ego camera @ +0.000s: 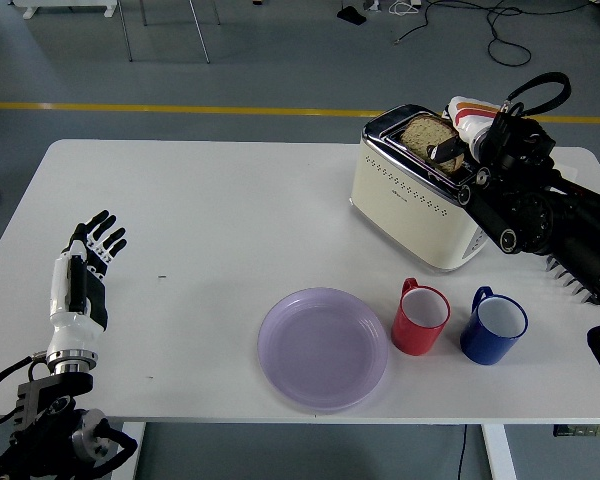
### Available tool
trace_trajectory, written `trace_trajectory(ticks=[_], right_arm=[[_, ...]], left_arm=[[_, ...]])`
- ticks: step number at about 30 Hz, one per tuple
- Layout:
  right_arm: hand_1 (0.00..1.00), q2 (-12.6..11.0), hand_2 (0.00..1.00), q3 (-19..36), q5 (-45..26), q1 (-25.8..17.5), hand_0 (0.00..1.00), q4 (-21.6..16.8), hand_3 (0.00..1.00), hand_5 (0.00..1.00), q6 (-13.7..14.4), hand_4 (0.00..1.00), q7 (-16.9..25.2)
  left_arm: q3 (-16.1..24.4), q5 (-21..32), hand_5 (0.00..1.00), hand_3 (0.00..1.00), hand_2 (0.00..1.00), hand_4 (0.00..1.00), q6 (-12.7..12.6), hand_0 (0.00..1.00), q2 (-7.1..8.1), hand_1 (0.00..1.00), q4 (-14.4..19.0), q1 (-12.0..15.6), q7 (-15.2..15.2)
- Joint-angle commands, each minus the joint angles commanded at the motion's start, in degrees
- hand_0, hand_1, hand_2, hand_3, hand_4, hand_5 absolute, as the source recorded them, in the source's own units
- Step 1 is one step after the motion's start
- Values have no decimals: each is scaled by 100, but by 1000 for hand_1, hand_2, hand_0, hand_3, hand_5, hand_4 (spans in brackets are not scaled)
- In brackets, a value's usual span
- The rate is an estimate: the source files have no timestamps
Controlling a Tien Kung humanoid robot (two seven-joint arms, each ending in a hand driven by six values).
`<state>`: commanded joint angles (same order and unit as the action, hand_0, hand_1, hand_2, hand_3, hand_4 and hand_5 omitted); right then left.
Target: Push plate across desktop,pick up the break from the machine,place the break in the plate
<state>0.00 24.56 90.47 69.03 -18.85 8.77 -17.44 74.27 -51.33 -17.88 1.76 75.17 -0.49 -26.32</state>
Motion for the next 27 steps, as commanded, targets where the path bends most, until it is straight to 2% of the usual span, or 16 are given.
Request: trace_trajectory(ticks=[3, 4, 7, 9, 10, 20, 21, 22, 27], right_arm=[[338, 0, 403, 92, 134, -13, 223, -119, 478, 130, 26, 374, -22], [295, 0, 363, 127, 197, -18, 201, -178, 457, 161, 5, 258, -21], [295, 0, 363, 219, 388, -28, 201, -329, 457, 161, -13, 258, -33], [295, -114, 363, 385, 605, -39, 201, -520, 457, 161, -39, 258, -81], [252, -149, 330, 448, 664, -43, 164, -600, 438, 221, -60, 185, -97], [237, -475, 317, 1208, 1303, -81, 135, -1398, 425, 237, -101, 162, -230], [237, -512, 317, 1313, 1413, -90, 135, -1517, 425, 237, -88, 162, -243], [169, -557, 284, 1431, 1539, -102, 71, -1655, 401, 248, -64, 152, -260], [169, -712, 284, 1929, 1688, -165, 71, -2360, 401, 248, 22, 152, -187]], left_arm=[[-16, 18, 888, 730, 801, 466, 3, 750, -8, 754, -4, -14, -84], [-21, 16, 882, 715, 799, 462, 0, 747, -12, 750, -2, -25, -92], [-24, 0, 882, 715, 799, 462, -7, 747, -22, 750, 10, -47, -94], [-15, -12, 882, 715, 799, 462, -12, 747, -17, 750, 31, -27, -91], [-13, -15, 868, 712, 796, 451, -13, 745, -12, 744, 37, -18, -91], [8, -27, 860, 710, 796, 453, -25, 745, 0, 743, 15, 21, -93], [6, -27, 860, 710, 796, 453, -26, 745, 1, 743, 16, 22, -92], [9, -27, 836, 706, 792, 453, -30, 744, 3, 739, 21, 26, -93], [20, -44, 836, 706, 792, 453, -17, 744, 4, 739, 18, 40, -64]])
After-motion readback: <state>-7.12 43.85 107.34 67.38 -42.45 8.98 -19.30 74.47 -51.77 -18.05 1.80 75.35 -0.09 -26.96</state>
